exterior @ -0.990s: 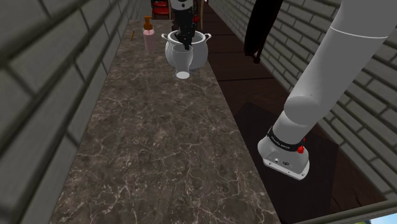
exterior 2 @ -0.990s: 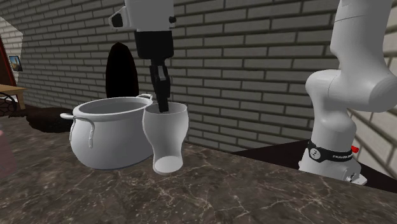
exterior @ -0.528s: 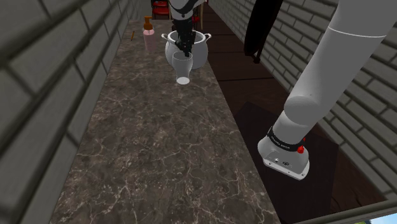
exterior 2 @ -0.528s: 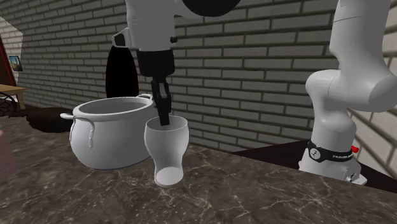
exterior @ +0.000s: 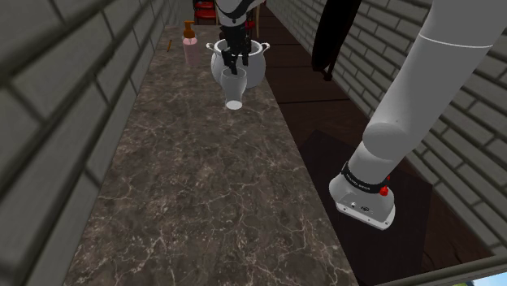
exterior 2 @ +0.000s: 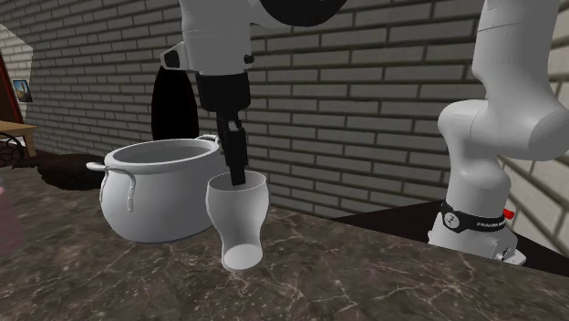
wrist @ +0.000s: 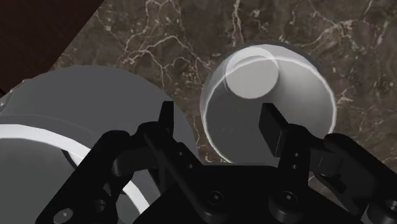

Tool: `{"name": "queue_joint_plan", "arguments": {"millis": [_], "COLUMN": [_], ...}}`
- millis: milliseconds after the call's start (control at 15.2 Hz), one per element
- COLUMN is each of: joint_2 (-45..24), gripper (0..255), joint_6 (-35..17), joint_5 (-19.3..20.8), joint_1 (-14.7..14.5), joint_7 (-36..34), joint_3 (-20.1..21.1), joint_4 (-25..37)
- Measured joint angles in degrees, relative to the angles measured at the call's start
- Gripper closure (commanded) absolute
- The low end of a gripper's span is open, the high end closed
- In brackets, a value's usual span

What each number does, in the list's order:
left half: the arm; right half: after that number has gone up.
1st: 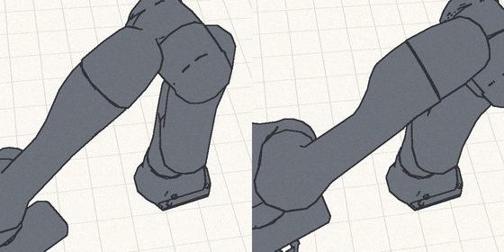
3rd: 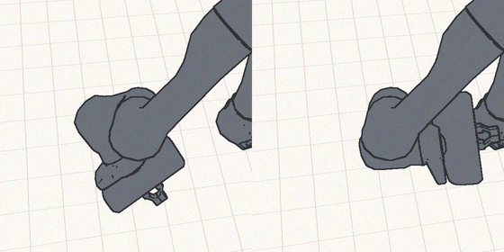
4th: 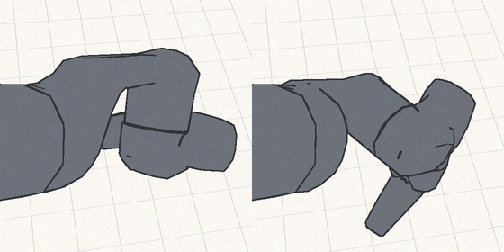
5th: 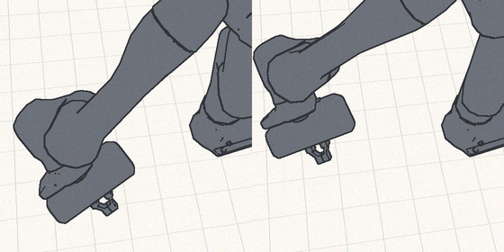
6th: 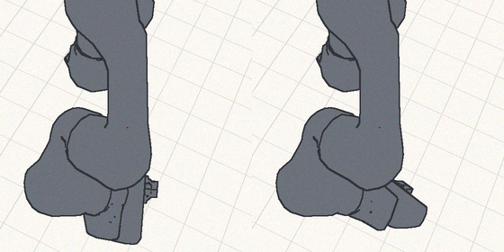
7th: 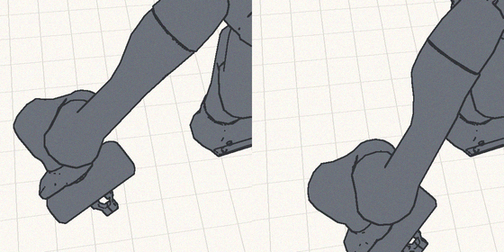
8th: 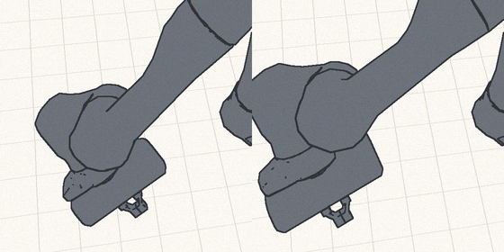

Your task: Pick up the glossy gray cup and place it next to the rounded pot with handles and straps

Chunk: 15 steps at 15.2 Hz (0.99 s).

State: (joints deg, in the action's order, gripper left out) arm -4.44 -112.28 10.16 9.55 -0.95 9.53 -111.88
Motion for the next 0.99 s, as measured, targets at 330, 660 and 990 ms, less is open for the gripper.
{"name": "queue_joint_plan", "arguments": {"millis": [330,660,990], "joint_2": [0.01,0.96,1.08], "gripper": [0,0,0], "joint_6": [0.76,6.62,7.04], "joint_5": [-0.07,-0.6,-0.64], "joint_1": [-0.05,-0.46,-0.48], "joint_7": [0.05,0.38,0.42], "joint_3": [0.04,0.44,0.46], "joint_4": [0.75,5.71,5.96]}}
